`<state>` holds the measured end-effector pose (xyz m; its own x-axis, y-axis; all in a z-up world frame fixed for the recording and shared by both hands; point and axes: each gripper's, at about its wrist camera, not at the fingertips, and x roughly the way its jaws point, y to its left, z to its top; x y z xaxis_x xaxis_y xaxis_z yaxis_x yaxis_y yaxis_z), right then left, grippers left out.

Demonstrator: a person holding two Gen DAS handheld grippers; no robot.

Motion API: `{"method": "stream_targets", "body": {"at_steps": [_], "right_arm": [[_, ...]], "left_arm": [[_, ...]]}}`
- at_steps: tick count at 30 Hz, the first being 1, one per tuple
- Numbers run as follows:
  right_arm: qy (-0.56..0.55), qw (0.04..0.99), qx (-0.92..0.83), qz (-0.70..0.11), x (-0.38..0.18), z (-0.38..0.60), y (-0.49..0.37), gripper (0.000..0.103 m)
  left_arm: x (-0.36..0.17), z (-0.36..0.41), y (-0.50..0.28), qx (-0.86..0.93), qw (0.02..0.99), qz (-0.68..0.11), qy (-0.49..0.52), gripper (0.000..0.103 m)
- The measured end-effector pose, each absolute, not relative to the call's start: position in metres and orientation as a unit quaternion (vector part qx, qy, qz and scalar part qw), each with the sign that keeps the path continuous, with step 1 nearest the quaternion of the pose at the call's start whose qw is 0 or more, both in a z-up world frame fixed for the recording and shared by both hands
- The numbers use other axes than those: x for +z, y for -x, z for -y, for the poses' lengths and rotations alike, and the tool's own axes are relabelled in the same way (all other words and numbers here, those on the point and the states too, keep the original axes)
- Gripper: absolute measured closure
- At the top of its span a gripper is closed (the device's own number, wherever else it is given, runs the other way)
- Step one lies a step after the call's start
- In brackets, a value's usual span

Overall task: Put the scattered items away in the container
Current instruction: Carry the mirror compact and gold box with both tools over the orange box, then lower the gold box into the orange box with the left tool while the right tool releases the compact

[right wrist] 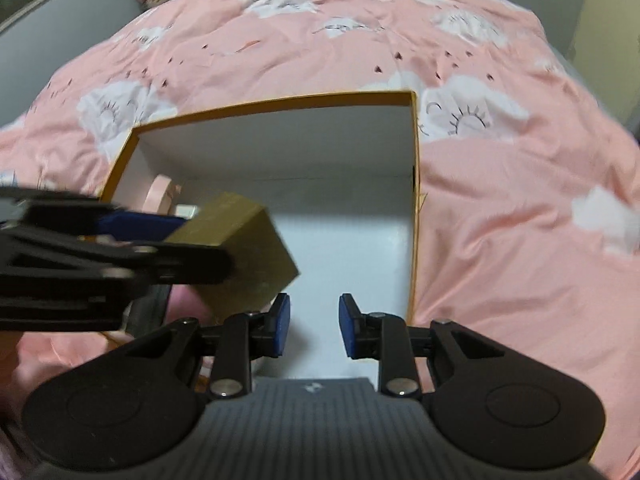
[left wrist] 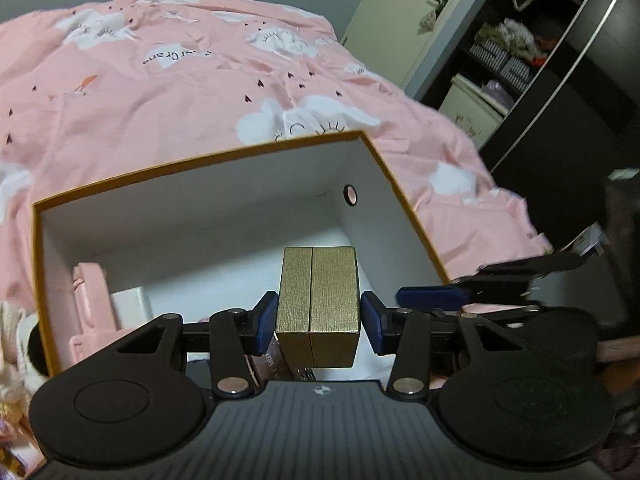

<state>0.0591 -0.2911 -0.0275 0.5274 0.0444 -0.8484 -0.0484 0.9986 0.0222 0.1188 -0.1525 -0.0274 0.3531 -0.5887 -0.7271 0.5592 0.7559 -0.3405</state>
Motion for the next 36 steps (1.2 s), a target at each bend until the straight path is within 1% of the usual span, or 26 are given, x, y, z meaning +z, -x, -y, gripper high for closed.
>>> {"method": "stream_targets", "body": {"at_steps": [6,9,10,14,26,30,36], "right_arm": [[0.085,0.852,0.064,-0.513,-0.036,0.292,-0.065,0.075],[0.094,0.845,0.09,-0.519,-0.037,0.295,-0.07,0.074],[0.099,0.844,0.094,-0.519,-0.037,0.295,-0.07,0.076],[0.119,0.842,0.111,-0.514,-0.035,0.297,-0.07,0.076],[0.165,0.82,0.169,-0.522,-0.048,0.286,-0.071,0.072],[0.167,0.815,0.175,-0.526,-0.049,0.283,-0.073,0.069],[0.175,0.807,0.177,-0.536,-0.049,0.281,-0.072,0.066]], "left_arm": [[-0.036,0.18,-0.119,-0.334,0.823,-0.459,-0.007,0.052],[-0.037,0.187,-0.122,-0.334,0.818,-0.469,0.011,0.052],[-0.037,0.189,-0.121,-0.333,0.819,-0.467,0.01,0.052],[-0.042,0.196,-0.125,-0.328,0.817,-0.475,0.008,0.052],[-0.075,0.199,-0.132,-0.317,0.778,-0.542,0.014,0.052],[-0.076,0.194,-0.135,-0.321,0.769,-0.552,0.024,0.052],[-0.071,0.18,-0.135,-0.334,0.753,-0.564,0.06,0.049]]}}
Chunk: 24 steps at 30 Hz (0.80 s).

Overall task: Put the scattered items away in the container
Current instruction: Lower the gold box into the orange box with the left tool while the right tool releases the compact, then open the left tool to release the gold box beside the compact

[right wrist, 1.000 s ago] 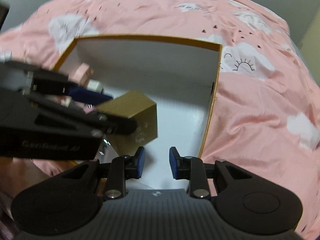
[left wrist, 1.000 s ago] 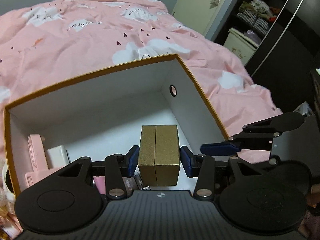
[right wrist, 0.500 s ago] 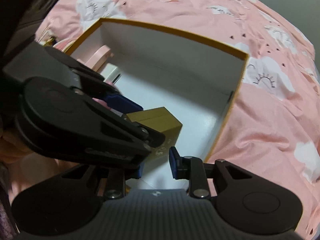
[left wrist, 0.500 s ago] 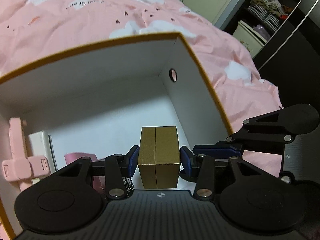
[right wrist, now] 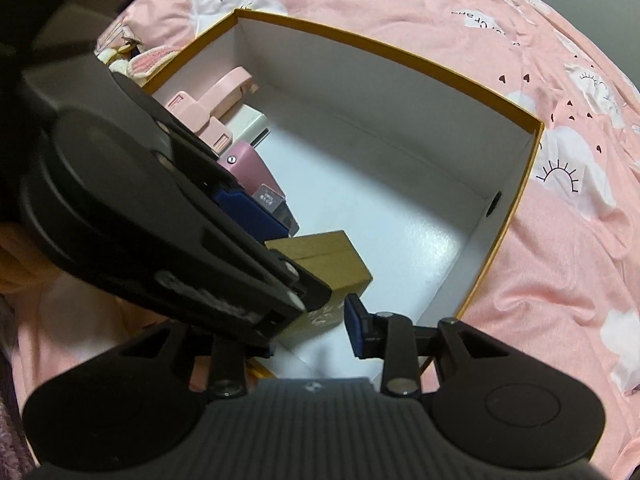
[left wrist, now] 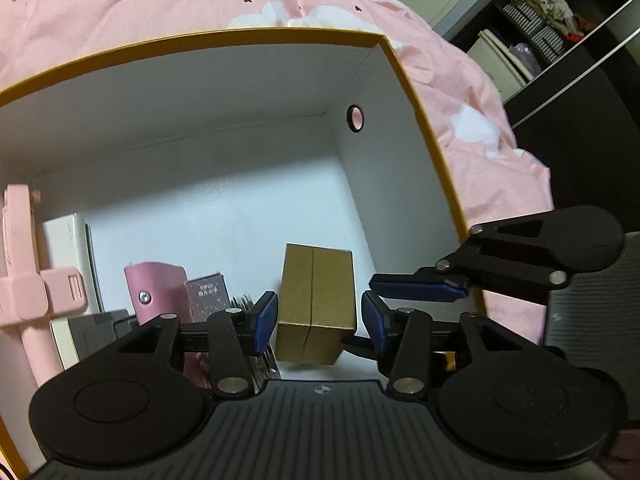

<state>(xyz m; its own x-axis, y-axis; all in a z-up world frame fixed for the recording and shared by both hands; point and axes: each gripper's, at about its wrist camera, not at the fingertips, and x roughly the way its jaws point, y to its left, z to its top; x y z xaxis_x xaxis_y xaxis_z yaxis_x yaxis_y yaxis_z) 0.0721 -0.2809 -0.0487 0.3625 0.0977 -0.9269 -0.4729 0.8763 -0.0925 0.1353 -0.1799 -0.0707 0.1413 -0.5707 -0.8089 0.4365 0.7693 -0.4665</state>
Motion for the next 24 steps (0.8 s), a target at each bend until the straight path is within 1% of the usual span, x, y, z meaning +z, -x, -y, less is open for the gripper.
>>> {"method": "stream_targets", "body": {"at_steps": [3,15,21,23,24], "right_arm": [[0.165,0.806,0.173,-0.542,-0.046,0.283,-0.072,0.063],[0.16,0.799,0.163,-0.556,-0.046,0.28,-0.087,0.062],[0.195,0.762,0.186,-0.589,-0.049,0.274,-0.103,0.065],[0.219,0.744,0.195,-0.601,-0.049,0.271,-0.107,0.065],[0.236,0.734,0.199,-0.606,-0.049,0.27,-0.11,0.067]], "left_arm": [[-0.067,0.171,-0.135,-0.333,0.754,-0.561,0.072,0.049],[-0.036,0.138,-0.128,-0.298,0.805,-0.509,0.064,0.049],[-0.026,0.116,-0.12,-0.274,0.825,-0.492,0.051,0.049],[-0.025,0.111,-0.118,-0.267,0.828,-0.49,0.046,0.049],[-0.026,0.108,-0.118,-0.265,0.829,-0.49,0.043,0.049]]}}
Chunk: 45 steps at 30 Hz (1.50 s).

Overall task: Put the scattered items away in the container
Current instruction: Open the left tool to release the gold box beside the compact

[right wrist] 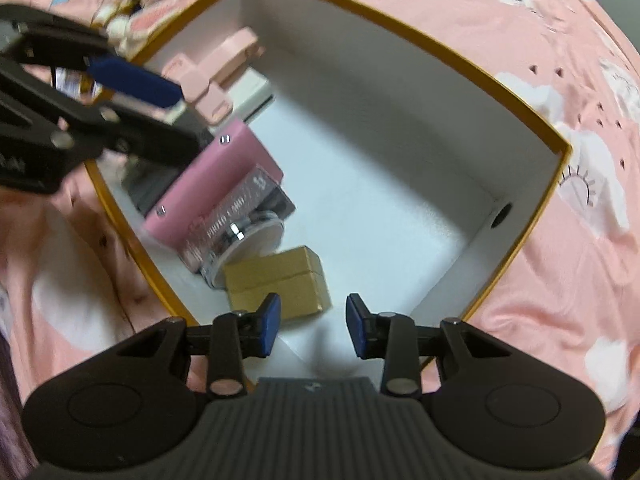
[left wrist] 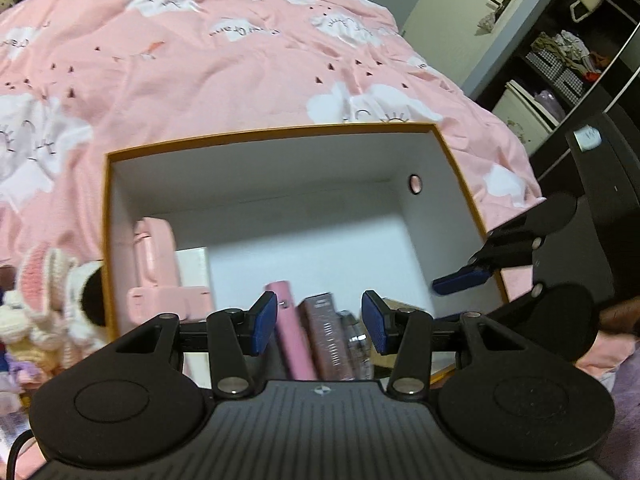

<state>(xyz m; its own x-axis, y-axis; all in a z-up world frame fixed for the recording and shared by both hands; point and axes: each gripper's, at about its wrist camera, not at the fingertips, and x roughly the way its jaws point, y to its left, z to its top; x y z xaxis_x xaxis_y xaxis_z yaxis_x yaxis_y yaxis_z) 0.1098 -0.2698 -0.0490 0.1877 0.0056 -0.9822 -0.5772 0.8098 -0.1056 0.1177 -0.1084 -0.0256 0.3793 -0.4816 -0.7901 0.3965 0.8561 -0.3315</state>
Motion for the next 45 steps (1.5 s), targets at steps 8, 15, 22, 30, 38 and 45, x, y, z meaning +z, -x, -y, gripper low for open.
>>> {"method": "stream_targets", "body": {"at_steps": [8,15,22,30,38,45], "right_arm": [[0.372,0.64,0.252,-0.623,-0.066,0.251,-0.111,0.08],[0.412,0.6,0.29,-0.622,-0.077,0.236,-0.112,0.088],[0.468,0.575,0.334,-0.582,-0.078,0.23,-0.108,0.086],[0.492,0.563,0.385,-0.541,-0.073,0.225,-0.101,0.088],[0.473,0.584,0.348,-0.561,-0.071,0.222,-0.102,0.075],[0.475,0.595,0.333,-0.556,-0.062,0.218,-0.088,0.054]], "left_arm": [[-0.029,0.091,-0.113,-0.249,0.834,-0.491,0.039,0.049],[-0.028,0.074,-0.113,-0.242,0.837,-0.488,0.053,0.049],[-0.031,0.071,-0.113,-0.251,0.836,-0.485,0.053,0.049],[-0.035,0.064,-0.115,-0.247,0.834,-0.489,0.063,0.049],[-0.035,0.063,-0.111,-0.251,0.834,-0.488,0.058,0.049],[-0.032,0.064,-0.101,-0.252,0.838,-0.482,0.041,0.049]]}}
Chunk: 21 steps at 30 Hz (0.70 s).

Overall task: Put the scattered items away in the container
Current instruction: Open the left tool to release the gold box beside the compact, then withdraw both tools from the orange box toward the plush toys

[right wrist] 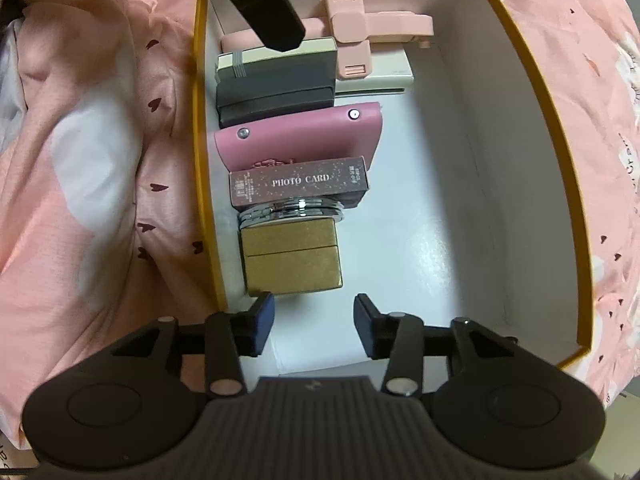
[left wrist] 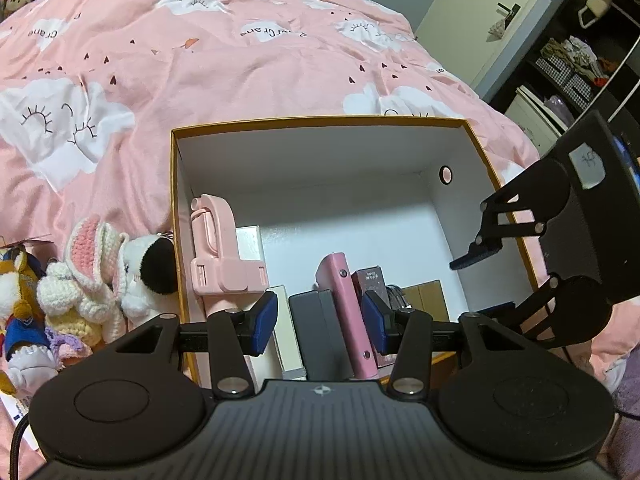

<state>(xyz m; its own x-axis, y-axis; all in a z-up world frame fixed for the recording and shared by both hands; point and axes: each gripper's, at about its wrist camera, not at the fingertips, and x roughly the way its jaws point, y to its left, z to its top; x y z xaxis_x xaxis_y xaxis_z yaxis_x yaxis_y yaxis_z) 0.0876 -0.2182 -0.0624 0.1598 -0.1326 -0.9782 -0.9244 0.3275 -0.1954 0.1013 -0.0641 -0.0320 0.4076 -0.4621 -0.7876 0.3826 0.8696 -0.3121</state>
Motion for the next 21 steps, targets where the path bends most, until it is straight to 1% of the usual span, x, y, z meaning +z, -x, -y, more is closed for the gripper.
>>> {"method": "stream_targets", "body": {"at_steps": [8,10,13,18,21], "right_arm": [[0.489,0.615,0.296,-0.543,-0.053,0.217,-0.077,0.052],[0.483,0.626,0.287,-0.54,-0.047,0.216,-0.074,0.047],[0.473,0.648,0.279,-0.529,-0.034,0.214,-0.065,0.045],[0.465,0.688,0.259,-0.492,-0.022,0.199,-0.052,0.041],[0.435,0.729,0.249,-0.466,-0.011,0.19,-0.05,0.035]], "left_arm": [[-0.025,0.054,-0.09,-0.241,0.847,-0.473,0.034,0.049],[-0.024,0.049,-0.088,-0.234,0.849,-0.472,0.036,0.049],[-0.022,0.039,-0.085,-0.221,0.854,-0.47,0.04,0.049],[-0.015,0.016,-0.079,-0.195,0.863,-0.464,0.051,0.049],[-0.01,-0.001,-0.074,-0.176,0.869,-0.459,0.056,0.049]]}}
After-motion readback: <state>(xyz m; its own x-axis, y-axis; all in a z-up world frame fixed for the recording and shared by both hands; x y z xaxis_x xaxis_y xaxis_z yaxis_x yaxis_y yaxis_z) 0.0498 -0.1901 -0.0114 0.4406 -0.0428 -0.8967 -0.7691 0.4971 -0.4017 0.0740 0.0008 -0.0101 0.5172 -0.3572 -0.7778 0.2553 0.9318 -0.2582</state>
